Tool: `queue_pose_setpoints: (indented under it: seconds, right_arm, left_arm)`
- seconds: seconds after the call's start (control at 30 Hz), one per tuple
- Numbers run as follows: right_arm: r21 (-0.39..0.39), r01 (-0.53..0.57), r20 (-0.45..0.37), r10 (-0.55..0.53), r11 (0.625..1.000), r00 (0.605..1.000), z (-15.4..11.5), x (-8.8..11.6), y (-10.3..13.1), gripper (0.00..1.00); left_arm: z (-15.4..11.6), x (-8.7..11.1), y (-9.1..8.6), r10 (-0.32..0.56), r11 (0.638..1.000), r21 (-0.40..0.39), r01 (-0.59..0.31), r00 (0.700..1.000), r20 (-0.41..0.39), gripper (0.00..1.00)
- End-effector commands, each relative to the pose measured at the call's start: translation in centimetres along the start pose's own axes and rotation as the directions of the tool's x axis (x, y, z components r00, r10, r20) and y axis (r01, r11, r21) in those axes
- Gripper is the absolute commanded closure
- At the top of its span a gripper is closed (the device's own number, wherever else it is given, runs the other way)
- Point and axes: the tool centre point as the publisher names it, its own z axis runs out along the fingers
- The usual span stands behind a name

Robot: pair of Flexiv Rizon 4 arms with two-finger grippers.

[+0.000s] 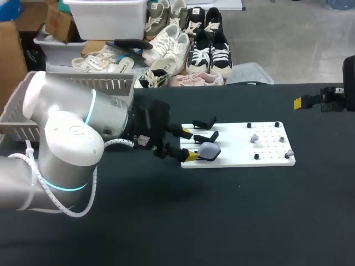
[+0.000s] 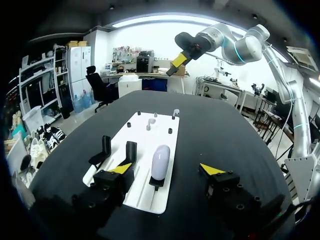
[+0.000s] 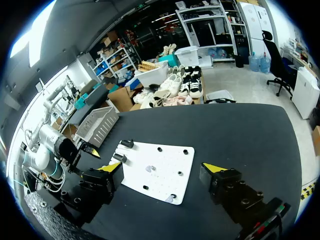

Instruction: Pick up each earbud case from the left stands, insert the matching earbuds, close the lid, and place the case in the box.

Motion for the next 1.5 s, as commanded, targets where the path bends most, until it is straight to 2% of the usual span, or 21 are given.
queue_pose_setpoints:
  seconds: [0.03,0.27,0.47,0.57,0.7,0.77,1.07,1.17,1.5]
  right_arm:
    - [-0.007,0.002,-0.001,-0.002,1.0,1.0,0.0,0.0,-0.2,0.0]
    - [-0.007,0.002,-0.001,-0.002,1.0,1.0,0.0,0.0,-0.2,0.0]
    - [-0.007,0.002,-0.001,-0.002,1.0,1.0,0.0,0.0,-0.2,0.0]
    - [-0.007,0.002,-0.001,-0.002,1.0,1.0,0.0,0.0,-0.2,0.0]
    - [-0.007,0.002,-0.001,-0.002,1.0,1.0,0.0,0.0,-0.2,0.0]
    - [-0.007,0.002,-0.001,-0.002,1.0,1.0,0.0,0.0,-0.2,0.0]
    - [-0.007,0.002,-0.001,-0.002,1.0,1.0,0.0,0.0,-0.2,0.0]
    - [-0.007,0.002,-0.001,-0.002,1.0,1.0,0.0,0.0,-0.2,0.0]
    - [-0.007,0.002,-0.001,-0.002,1.0,1.0,0.0,0.0,-0.2,0.0]
  left_arm:
    - [0.9,0.3,0.3,-0.001,1.0,-0.007,0.002,1.0,0.014,0.3]
    - [1.5,0.6,0.9,-0.005,1.0,-0.023,0.005,1.0,0.027,0.39]
    - [1.6,0.9,1.2,-0.006,1.0,-0.027,0.007,0.999,0.033,0.41]
    - [1.5,1.2,1.2,-0.008,1.0,-0.017,0.009,1.0,0.029,0.48]
    - [1.4,1.6,0.8,-0.002,1.0,-0.001,0.002,1.0,0.027,0.47]
    - [1.4,1.6,0.8,0.001,1.0,0.002,-0.001,1.0,0.027,0.5]
    - [1.9,1.3,0.7,0.0,1.0,0.018,0.0,0.999,0.037,0.45]
    - [2.2,1.3,0.6,0.002,1.0,0.02,-0.003,0.999,0.04,0.47]
    - [2.9,1.0,0.9,0.018,0.999,0.031,-0.02,0.999,0.048,0.48]
